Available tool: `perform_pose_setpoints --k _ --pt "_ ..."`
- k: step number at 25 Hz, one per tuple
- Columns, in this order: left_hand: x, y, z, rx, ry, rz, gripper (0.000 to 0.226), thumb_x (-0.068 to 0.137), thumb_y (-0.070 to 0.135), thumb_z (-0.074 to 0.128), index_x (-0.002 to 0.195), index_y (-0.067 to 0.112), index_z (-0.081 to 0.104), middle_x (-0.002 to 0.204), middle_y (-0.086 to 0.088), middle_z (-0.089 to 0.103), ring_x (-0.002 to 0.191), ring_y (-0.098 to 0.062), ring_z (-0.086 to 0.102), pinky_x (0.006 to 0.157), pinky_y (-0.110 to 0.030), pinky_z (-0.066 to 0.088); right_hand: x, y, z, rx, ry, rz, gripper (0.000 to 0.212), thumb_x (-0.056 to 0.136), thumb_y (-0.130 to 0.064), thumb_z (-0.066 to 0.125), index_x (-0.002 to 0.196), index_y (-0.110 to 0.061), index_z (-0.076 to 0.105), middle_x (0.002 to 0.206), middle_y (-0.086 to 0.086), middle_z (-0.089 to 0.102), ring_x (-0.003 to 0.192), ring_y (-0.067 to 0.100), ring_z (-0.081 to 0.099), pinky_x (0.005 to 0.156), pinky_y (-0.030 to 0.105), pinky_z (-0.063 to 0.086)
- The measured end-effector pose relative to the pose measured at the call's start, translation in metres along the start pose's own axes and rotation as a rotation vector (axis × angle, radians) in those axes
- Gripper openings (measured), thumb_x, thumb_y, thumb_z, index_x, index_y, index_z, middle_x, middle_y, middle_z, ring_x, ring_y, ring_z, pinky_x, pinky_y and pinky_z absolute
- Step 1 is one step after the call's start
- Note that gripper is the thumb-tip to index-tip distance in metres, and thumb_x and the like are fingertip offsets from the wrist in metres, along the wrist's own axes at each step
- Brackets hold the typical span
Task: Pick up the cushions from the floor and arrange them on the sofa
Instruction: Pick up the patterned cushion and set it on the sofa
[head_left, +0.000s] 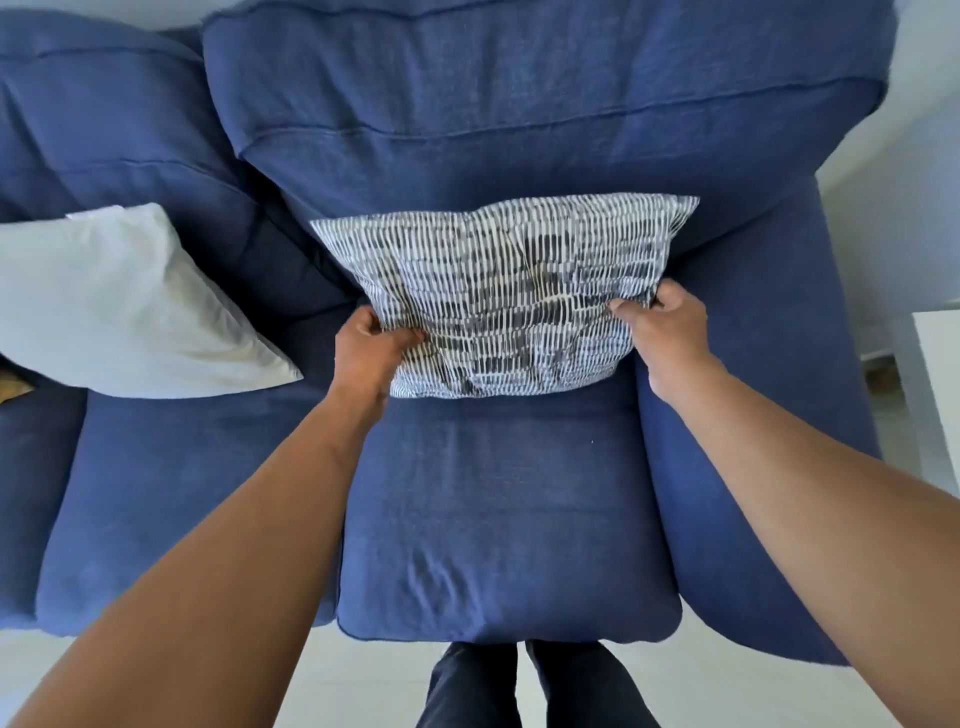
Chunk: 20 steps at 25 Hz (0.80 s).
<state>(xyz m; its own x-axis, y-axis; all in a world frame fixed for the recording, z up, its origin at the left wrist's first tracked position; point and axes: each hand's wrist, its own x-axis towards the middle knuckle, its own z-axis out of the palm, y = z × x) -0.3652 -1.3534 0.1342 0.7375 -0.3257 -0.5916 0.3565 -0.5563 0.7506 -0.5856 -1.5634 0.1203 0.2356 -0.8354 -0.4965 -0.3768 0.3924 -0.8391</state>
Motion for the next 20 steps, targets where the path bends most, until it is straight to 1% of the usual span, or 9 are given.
perform_pose_setpoints --k 2,4,6,8,11,14,17,18,20 --pt "0.028 -0.002 0.002 0.009 0.012 0.028 0.028 0.085 -0.003 0.078 0.089 0.015 0.056 0.095 -0.003 0.069 0.081 -0.014 0.064 0.069 -0.024 0.052 0.024 0.003 0.013 -0.029 0.003 -0.011 0.023 0.088 -0.012 0.077 0.107 -0.001 0.070 0.112 0.019 0.074 0.104 0.037 0.070 0.097 0.047 0.057" --pt "0.049 -0.005 0.006 0.009 -0.006 0.014 0.028 0.088 0.001 0.078 0.106 0.012 0.059 0.100 -0.004 0.066 0.082 -0.015 0.061 0.070 -0.029 0.050 0.043 0.006 0.023 -0.058 -0.002 0.026 0.010 0.090 -0.011 0.076 0.093 -0.008 0.067 0.099 0.010 0.070 0.090 0.025 0.065 0.087 0.043 0.057" --pt "0.064 -0.007 0.008 0.030 -0.049 -0.054 0.044 0.090 0.006 0.078 0.129 0.013 0.057 0.104 0.002 0.066 0.087 -0.014 0.061 0.076 -0.036 0.052 0.057 0.007 0.031 -0.104 -0.025 0.074 0.019 0.091 -0.014 0.077 0.084 -0.019 0.061 0.092 0.001 0.066 0.089 0.020 0.065 0.088 0.042 0.057" --pt "0.071 -0.003 0.008 0.088 -0.072 -0.084 0.053 0.088 0.012 0.080 0.135 0.016 0.056 0.115 0.001 0.069 0.102 -0.018 0.066 0.091 -0.045 0.055 0.065 0.001 0.037 -0.164 -0.021 0.107 0.019 0.088 -0.016 0.079 0.086 -0.018 0.060 0.092 0.001 0.067 0.096 0.026 0.070 0.093 0.047 0.059" --pt "0.078 0.021 -0.001 0.060 -0.034 -0.030 0.065 0.083 0.017 0.078 0.143 0.013 0.052 0.123 -0.006 0.068 0.097 -0.017 0.065 0.084 -0.041 0.058 0.064 -0.022 0.035 -0.066 0.030 0.073 0.017 0.082 -0.010 0.074 0.086 -0.017 0.059 0.084 -0.001 0.063 0.078 0.017 0.063 0.073 0.038 0.056" --pt "0.086 0.059 -0.011 -0.131 0.023 0.055 0.049 0.080 0.022 0.072 0.127 0.015 0.062 0.109 0.002 0.070 0.084 -0.011 0.064 0.074 -0.030 0.054 0.062 -0.047 0.031 0.075 0.063 -0.022 0.019 0.083 -0.021 0.071 0.076 -0.021 0.052 0.077 -0.003 0.055 0.070 0.013 0.052 0.062 0.027 0.042" --pt "0.087 0.079 -0.018 -0.129 0.020 0.151 0.008 0.091 0.022 0.072 0.097 0.021 0.067 0.093 0.007 0.074 0.076 -0.008 0.070 0.083 -0.034 0.061 0.066 -0.055 0.028 0.013 0.056 -0.126 0.030 0.084 -0.033 0.072 0.076 -0.010 0.055 0.076 0.003 0.053 0.070 0.015 0.049 0.057 0.037 0.044" --pt "0.086 0.079 -0.020 -0.126 0.039 0.180 0.005 0.094 0.019 0.072 0.095 0.021 0.067 0.092 0.006 0.075 0.077 -0.007 0.072 0.085 -0.034 0.063 0.067 -0.056 0.025 -0.020 0.075 -0.148 0.032 0.085 -0.033 0.071 0.075 -0.006 0.057 0.075 0.003 0.054 0.068 0.014 0.049 0.056 0.039 0.045" --pt "0.084 0.075 -0.023 -0.133 0.086 0.218 0.007 0.096 0.012 0.071 0.095 0.018 0.067 0.091 0.005 0.075 0.074 -0.003 0.073 0.078 -0.029 0.065 0.067 -0.057 0.022 -0.031 0.120 -0.167 0.042 0.091 -0.028 0.068 0.060 -0.017 0.042 0.062 -0.004 0.041 0.054 0.007 0.037 0.049 0.029 0.033"
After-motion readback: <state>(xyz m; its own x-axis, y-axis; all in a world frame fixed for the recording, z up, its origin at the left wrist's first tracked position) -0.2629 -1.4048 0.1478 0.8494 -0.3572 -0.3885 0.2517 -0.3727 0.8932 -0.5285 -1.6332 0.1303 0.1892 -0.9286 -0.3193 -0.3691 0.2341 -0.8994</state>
